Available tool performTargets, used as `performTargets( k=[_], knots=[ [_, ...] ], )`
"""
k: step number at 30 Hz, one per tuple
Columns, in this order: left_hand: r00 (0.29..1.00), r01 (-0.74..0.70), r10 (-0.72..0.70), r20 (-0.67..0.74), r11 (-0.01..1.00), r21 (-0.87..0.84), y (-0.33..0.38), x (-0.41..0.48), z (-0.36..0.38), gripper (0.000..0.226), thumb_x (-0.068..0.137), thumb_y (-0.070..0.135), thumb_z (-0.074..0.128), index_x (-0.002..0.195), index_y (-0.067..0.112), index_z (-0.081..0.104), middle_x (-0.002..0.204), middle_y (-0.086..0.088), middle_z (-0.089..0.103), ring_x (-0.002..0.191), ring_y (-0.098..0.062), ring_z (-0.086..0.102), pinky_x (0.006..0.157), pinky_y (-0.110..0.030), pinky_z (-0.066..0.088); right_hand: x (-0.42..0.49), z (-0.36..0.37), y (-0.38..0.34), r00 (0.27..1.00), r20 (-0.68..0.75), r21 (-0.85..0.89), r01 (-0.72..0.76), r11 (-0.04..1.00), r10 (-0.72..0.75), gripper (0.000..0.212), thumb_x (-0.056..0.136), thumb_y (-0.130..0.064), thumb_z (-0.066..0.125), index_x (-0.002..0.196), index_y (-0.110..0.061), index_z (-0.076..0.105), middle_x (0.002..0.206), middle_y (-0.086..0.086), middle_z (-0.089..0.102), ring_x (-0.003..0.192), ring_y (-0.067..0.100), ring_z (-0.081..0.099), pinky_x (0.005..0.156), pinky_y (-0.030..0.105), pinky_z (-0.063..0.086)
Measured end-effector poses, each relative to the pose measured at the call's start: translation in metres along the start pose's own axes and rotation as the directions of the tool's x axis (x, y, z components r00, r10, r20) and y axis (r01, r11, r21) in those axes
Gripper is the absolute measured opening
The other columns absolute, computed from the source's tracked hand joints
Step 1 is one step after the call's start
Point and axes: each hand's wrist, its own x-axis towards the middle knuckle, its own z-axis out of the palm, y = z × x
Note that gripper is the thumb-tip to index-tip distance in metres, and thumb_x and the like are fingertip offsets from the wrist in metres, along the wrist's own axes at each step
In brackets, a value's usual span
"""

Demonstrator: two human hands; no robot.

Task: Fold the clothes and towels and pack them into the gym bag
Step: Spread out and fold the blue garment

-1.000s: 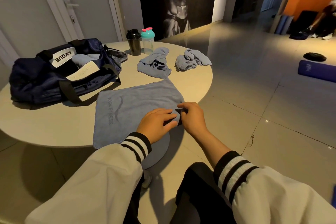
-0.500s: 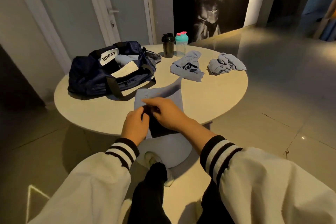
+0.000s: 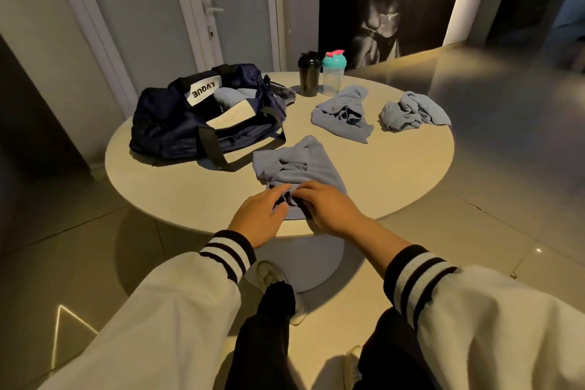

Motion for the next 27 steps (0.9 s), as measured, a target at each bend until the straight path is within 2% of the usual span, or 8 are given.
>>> performTargets(
  k=[3,5,7,9,13,18,22,27],
  knots=[
    [1.0,0.008,-0.008,-0.004,0.998,-0.064,0.009,0.019,0.003,0.046,0.103,0.027,0.046,0.149,0.029,0.041,0.147,-0.003,0.052,0.129,-0.025,0.052,0.108,-0.044,0.045,0.006,-0.004,0.011,0.996,-0.072,-0.041,-0.062,0.997,0.059,0.027,0.092,-0.015,0.059,0.116,-0.017,0.07,0.123,0.007,0.066,0.104,0.032,0.06,0.083,0.043,0.051],
    [0.998,0.019,-0.027,-0.064,0.992,-0.127,0.011,0.022,0.006,0.039,0.102,0.025,0.049,0.14,0.03,0.049,0.138,-0.001,0.058,0.121,-0.021,0.056,0.103,-0.04,0.048,0.006,0.003,0.009,0.984,-0.142,-0.002,-0.107,0.994,0.105,0.028,0.092,-0.022,0.049,0.11,-0.02,0.071,0.114,0.004,0.069,0.099,0.028,0.061,0.079,0.04,0.05],
    [0.995,0.002,-0.016,-0.103,0.99,-0.138,0.009,0.018,0.009,0.029,0.1,0.025,0.053,0.128,0.032,0.055,0.127,0.003,0.061,0.111,-0.017,0.059,0.097,-0.037,0.051,0.0,0.012,0.005,0.971,-0.194,0.056,-0.132,0.99,0.14,0.035,0.092,-0.029,0.043,0.112,-0.023,0.071,0.114,-0.001,0.069,0.101,0.021,0.059,0.084,0.037,0.05],
    [0.992,-0.025,0.009,-0.125,0.991,-0.134,0.004,0.012,0.011,0.02,0.099,0.025,0.056,0.118,0.033,0.058,0.118,0.007,0.061,0.104,-0.013,0.059,0.093,-0.034,0.052,-0.007,0.015,0.005,0.962,-0.228,0.094,-0.133,0.987,0.151,0.034,0.092,-0.028,0.045,0.113,-0.021,0.071,0.116,-0.002,0.067,0.103,0.02,0.058,0.085,0.035,0.05],
    [0.981,-0.063,0.039,-0.192,0.99,-0.123,0.004,0.0,0.013,0.014,0.098,0.029,0.058,0.112,0.028,0.062,0.108,0.008,0.064,0.093,-0.01,0.059,0.085,-0.03,0.054,-0.016,0.014,0.009,0.941,-0.3,0.052,-0.146,0.988,0.155,0.033,0.087,-0.027,0.047,0.105,-0.023,0.074,0.1,-0.003,0.067,0.095,0.021,0.058,0.078,0.035,0.044],
    [0.967,-0.038,0.0,-0.256,0.989,-0.145,0.007,-0.008,0.013,0.009,0.098,0.033,0.057,0.102,0.028,0.064,0.099,0.008,0.066,0.088,-0.011,0.06,0.077,-0.027,0.052,-0.022,0.015,0.01,0.954,-0.281,0.016,-0.101,0.995,0.101,0.036,0.084,-0.019,0.049,0.108,-0.026,0.073,0.097,-0.004,0.065,0.092,0.022,0.055,0.076,0.034,0.034],
    [0.967,-0.033,0.004,-0.253,0.993,-0.111,0.007,-0.017,0.017,0.01,0.099,0.034,0.054,0.104,0.03,0.062,0.103,0.009,0.065,0.088,-0.014,0.059,0.077,-0.03,0.052,-0.029,0.019,0.008,0.958,-0.272,0.03,-0.09,0.995,0.095,0.026,0.094,-0.029,0.054,0.113,-0.034,0.07,0.102,-0.011,0.062,0.097,0.014,0.051,0.082,0.033,0.036],
    [0.977,-0.009,0.005,-0.215,1.0,-0.022,0.011,-0.025,0.022,0.021,0.106,0.037,0.036,0.11,0.028,0.054,0.106,0.004,0.059,0.09,-0.021,0.055,0.078,-0.034,0.043,-0.034,0.021,0.001,0.954,-0.272,0.066,-0.115,0.991,0.129,0.023,0.097,-0.03,0.059,0.116,-0.032,0.07,0.103,-0.008,0.062,0.1,0.018,0.053,0.082,0.032,0.034]
  ],
)
